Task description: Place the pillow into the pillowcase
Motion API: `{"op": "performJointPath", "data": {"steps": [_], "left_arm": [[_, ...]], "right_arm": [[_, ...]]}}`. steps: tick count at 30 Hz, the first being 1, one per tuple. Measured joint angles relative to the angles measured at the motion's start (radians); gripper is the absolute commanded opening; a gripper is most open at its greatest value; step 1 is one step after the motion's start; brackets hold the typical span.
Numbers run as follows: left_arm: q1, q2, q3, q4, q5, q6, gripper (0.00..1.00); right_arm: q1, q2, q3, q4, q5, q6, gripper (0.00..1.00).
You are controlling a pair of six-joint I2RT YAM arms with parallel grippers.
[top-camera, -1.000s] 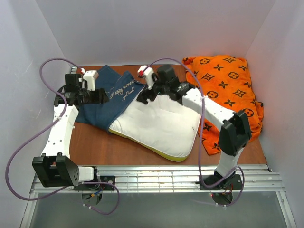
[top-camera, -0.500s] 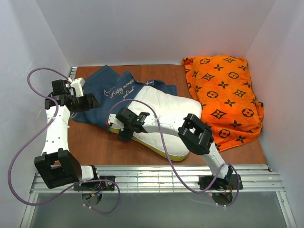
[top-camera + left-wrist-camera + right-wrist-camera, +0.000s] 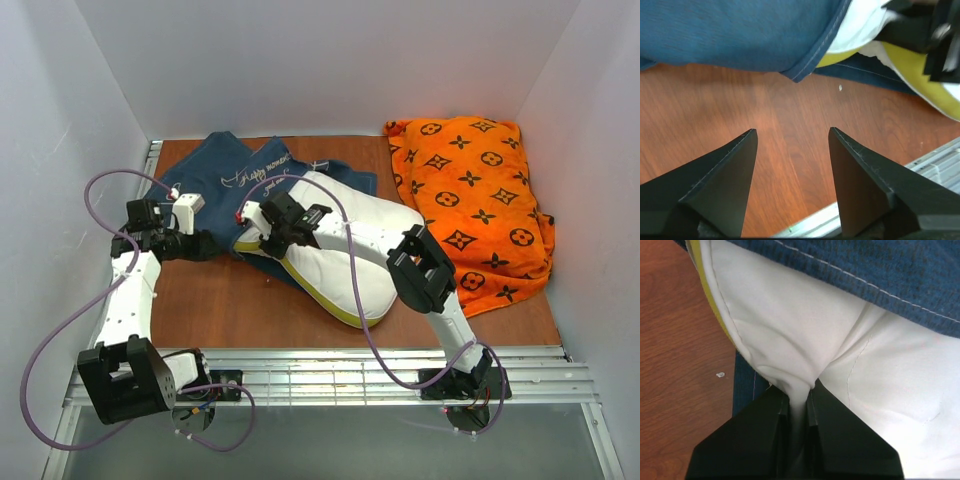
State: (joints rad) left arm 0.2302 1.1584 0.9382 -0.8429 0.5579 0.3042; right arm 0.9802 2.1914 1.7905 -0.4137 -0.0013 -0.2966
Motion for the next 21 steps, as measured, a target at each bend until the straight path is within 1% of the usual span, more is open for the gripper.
{"op": "performJointPath", "data": {"steps": [5, 7, 8, 9, 12, 13, 15, 18, 19, 20, 21], "left_arm": [[-0.137, 0.033, -0.005, 0.123, -0.057, 0.027, 0.48], [-0.192, 0.058, -0.005, 0.171, -0.087, 0.026, 0.42], [-0.208, 0.073, -0.004, 0.191, -0.105, 0.024, 0.4], [-0.219, 0.09, -0.004, 0.209, -0.121, 0.022, 0.36], [-0.241, 0.142, -0.005, 0.261, -0.183, 0.014, 0.34], [-0.244, 0.158, -0.005, 0.274, -0.2, 0.011, 0.29], [-0.25, 0.183, -0.003, 0.291, -0.223, 0.009, 0.24], [-0.254, 0.206, 0.006, 0.29, -0.233, 0.018, 0.12], [-0.256, 0.207, 0.008, 0.289, -0.23, 0.023, 0.04], [-0.258, 0.207, 0.011, 0.285, -0.225, 0.027, 0.01], [-0.259, 0.207, 0.021, 0.27, -0.213, 0.038, 0.0]], "right_arm": [[-0.034, -0.018, 0.023, -0.005, -0.068, 0.02, 0.01], [-0.034, -0.018, 0.027, -0.008, -0.074, 0.025, 0.01], [-0.034, -0.018, 0.028, -0.01, -0.076, 0.028, 0.01], [-0.034, -0.018, 0.028, -0.014, -0.077, 0.029, 0.01], [-0.035, -0.018, 0.029, -0.024, -0.084, 0.035, 0.01], [-0.036, -0.018, 0.029, -0.026, -0.086, 0.038, 0.01], [-0.038, -0.018, 0.032, -0.029, -0.092, 0.044, 0.01], [-0.041, -0.018, 0.044, -0.038, -0.101, 0.054, 0.01], [-0.043, -0.018, 0.052, -0.045, -0.106, 0.056, 0.01], [-0.044, -0.018, 0.056, -0.049, -0.107, 0.058, 0.01], [-0.047, -0.017, 0.067, -0.059, -0.109, 0.06, 0.01]]}}
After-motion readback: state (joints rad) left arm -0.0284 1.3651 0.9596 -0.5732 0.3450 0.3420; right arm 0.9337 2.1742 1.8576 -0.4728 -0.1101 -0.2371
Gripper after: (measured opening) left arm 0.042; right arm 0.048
